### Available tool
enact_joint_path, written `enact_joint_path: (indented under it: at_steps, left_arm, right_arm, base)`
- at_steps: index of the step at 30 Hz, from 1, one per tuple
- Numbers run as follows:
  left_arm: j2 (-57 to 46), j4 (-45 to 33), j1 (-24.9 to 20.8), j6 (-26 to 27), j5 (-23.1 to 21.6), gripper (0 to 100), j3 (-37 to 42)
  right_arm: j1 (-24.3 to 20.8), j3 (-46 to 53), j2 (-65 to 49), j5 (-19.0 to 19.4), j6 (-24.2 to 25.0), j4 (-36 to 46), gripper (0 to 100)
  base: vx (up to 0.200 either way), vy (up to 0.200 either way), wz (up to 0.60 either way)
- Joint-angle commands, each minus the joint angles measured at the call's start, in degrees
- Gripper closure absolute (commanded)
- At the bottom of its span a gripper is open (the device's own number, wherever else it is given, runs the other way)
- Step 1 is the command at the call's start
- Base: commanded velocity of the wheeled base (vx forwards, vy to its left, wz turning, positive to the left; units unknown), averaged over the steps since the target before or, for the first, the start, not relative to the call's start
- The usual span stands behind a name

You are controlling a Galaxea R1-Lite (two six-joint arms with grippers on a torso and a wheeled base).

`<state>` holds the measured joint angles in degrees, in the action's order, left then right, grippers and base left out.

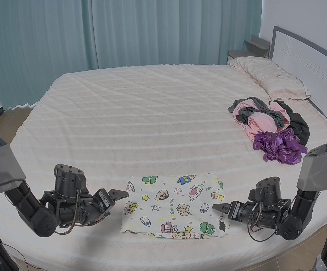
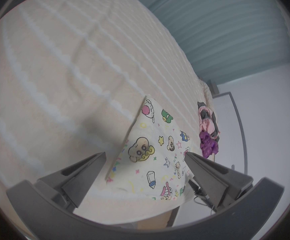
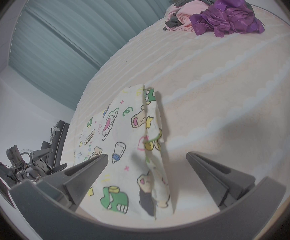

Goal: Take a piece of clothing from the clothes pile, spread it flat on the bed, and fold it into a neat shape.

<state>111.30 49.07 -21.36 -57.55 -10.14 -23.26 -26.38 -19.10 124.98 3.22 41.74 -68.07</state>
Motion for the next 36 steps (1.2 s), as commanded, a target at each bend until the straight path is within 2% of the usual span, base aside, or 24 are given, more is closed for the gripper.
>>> enact_joint_path:
  at_steps: [1, 10, 12, 16, 27, 33, 34, 36]
  left_arm:
    - [8.23, 0.06, -0.35, 3.94, -0.05, 0, -6.80]
    - [13.68, 0.24, -3.95, 8.68, 0.12, 0, -11.37]
    - [14.91, 0.42, -3.95, 9.04, 1.09, 0, -11.63]
    - [16.49, 0.59, -3.95, 10.97, 3.29, 0, -12.16]
    - [15.35, 1.47, -5.01, 11.06, 5.13, 0, -11.63]
    - [15.97, 2.17, -5.27, 10.79, 5.13, 0, -12.25]
    - [16.05, 2.44, -5.36, 10.79, 5.04, 0, -12.34]
    - [16.05, 2.96, -5.36, 10.71, 4.61, 0, -12.16]
  right_arm:
    - [0.89, -4.72, 6.07, -0.05, -0.08, -0.66, 0]
    - [0.63, -7.53, 7.39, 0.74, -0.17, -0.66, 0]
    - [0.45, -7.88, 7.47, 2.23, -0.08, -0.66, 0]
    - [0.19, -8.06, 7.56, 2.85, -0.17, -0.57, 0]
    - [-1.83, -9.73, 7.74, 2.76, 0.10, -0.48, 0]
    - [-3.06, -10.78, 9.06, 1.44, 0.18, -0.66, 0]
    - [-3.06, -10.87, 9.06, 1.35, 0.18, -0.57, 100]
    - [-3.15, -10.96, 8.97, 1.26, 0.10, 0.04, 100]
  base:
    - [0.000, 0.000, 0.00]
    - [0.000, 0.000, 0.00]
    - [0.000, 0.000, 0.00]
    - [0.000, 0.000, 0.00]
    - [0.000, 0.000, 0.00]
    - [0.000, 0.000, 0.00]
    - [0.000, 0.000, 0.00]
    - [0.000, 0.000, 0.00]
